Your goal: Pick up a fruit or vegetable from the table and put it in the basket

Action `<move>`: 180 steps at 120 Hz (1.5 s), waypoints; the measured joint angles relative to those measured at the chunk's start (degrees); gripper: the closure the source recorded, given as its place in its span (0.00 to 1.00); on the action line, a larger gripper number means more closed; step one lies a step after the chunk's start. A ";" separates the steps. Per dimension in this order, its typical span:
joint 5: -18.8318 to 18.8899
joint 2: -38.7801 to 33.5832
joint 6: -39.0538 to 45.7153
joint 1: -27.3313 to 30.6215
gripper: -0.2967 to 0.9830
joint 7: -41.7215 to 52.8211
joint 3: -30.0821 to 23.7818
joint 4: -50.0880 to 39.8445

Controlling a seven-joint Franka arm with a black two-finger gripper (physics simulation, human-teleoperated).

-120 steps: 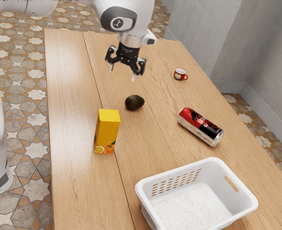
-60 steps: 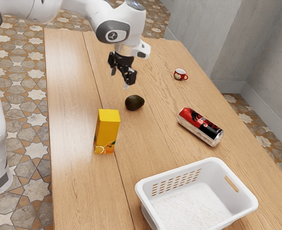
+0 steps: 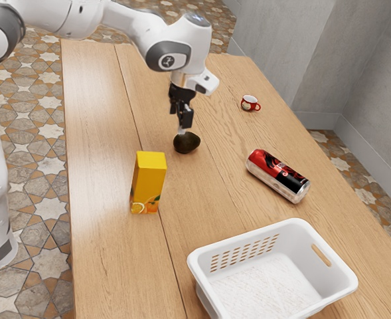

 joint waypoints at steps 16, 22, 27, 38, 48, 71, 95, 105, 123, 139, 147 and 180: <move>-1.60 1.80 1.15 -1.26 0.23 2.78 0.00 0.01; -2.10 1.97 1.51 -1.32 0.23 3.67 0.00 0.01; -2.51 2.16 1.79 -1.31 0.23 4.35 0.01 0.02; -3.24 2.43 2.45 -1.24 0.23 5.70 0.01 -0.10; -3.65 2.11 3.04 -1.29 0.23 6.76 0.06 -0.49; -4.76 3.09 3.89 -0.73 0.23 8.69 0.43 -0.69; -6.08 4.38 4.92 -0.76 0.23 10.15 0.50 -0.94; -6.70 4.51 5.26 -0.82 0.23 10.63 1.11 -1.40; -7.57 6.17 6.13 -0.38 0.23 11.34 1.39 -1.59; -7.88 7.10 7.11 -0.56 0.23 11.87 1.41 -1.50; -7.94 7.40 7.64 -0.68 0.23 12.10 1.41 -1.48; -8.38 8.75 9.24 -0.87 0.25 12.88 1.39 -1.39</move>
